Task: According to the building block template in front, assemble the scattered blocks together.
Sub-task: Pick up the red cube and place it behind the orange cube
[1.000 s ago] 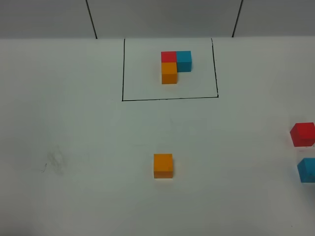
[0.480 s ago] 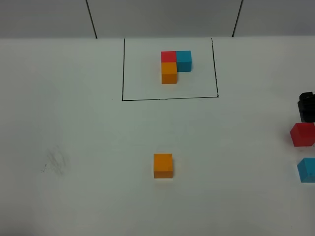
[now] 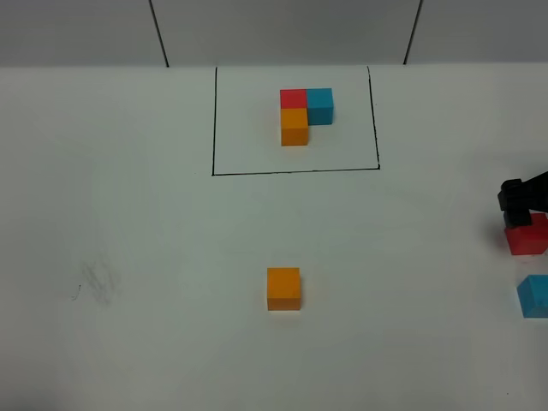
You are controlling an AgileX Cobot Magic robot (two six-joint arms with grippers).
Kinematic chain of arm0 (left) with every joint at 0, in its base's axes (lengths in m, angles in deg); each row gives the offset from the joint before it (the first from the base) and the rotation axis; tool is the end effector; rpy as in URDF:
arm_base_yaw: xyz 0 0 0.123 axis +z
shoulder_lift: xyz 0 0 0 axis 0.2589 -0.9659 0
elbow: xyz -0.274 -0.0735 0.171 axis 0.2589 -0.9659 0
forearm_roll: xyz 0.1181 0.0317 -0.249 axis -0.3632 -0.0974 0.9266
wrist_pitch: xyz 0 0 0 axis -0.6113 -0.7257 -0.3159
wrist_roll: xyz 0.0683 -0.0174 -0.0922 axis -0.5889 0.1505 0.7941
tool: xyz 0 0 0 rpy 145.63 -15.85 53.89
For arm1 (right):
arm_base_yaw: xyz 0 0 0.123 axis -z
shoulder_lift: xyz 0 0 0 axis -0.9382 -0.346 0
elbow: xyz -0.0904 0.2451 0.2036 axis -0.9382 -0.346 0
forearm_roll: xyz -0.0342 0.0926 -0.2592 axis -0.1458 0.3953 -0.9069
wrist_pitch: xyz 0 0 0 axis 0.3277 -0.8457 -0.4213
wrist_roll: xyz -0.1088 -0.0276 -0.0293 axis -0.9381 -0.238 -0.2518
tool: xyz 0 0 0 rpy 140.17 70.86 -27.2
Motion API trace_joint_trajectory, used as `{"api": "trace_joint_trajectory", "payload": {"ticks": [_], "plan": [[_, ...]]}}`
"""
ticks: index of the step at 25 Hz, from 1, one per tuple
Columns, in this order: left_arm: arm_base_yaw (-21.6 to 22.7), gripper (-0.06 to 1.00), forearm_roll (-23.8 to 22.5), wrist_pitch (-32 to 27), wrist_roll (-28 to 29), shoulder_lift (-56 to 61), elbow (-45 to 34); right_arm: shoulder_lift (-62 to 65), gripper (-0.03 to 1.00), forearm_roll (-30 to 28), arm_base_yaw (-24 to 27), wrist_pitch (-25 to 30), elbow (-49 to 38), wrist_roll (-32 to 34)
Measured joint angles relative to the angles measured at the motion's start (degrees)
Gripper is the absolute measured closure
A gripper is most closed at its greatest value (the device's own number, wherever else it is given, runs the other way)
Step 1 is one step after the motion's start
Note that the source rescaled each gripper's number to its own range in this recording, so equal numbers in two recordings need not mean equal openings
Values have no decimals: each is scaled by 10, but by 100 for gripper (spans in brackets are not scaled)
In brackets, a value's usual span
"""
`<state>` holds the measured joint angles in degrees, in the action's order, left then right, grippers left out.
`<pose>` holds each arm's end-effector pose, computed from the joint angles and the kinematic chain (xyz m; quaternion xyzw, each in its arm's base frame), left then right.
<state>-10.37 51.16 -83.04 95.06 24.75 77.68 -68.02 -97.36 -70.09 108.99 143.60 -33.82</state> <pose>-0.0109 0.0098 0.2789 -0.1095 0.8479 0.0294 0.5180 0.3497 -0.0074 0.1703 -0.0165 0.9891 -0.0426 0.1403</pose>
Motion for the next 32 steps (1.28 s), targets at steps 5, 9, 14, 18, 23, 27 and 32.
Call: {"api": "trace_joint_trajectory", "payload": {"ticks": [5, 9, 14, 18, 23, 27, 32], "plan": [[0, 32, 0, 0, 0, 0, 0, -37, 6, 5, 0, -21, 0, -1], [0, 32, 0, 0, 0, 0, 0, -64, 8, 11, 0, -36, 0, -1], [0, 32, 0, 0, 0, 0, 0, -82, 23, 17, 0, -44, 0, -1], [0, 32, 0, 0, 0, 0, 0, -92, 70, 19, 0, -45, 0, -1], [0, 32, 0, 0, 0, 0, 0, -63, 77, 17, -7, -50, 0, -11], [0, 32, 0, 0, 0, 0, 0, -5, 77, 21, -40, -40, 1, 8], [0, 32, 0, 0, 0, 0, 0, 24, 77, 51, -116, -29, 5, 128]]}}
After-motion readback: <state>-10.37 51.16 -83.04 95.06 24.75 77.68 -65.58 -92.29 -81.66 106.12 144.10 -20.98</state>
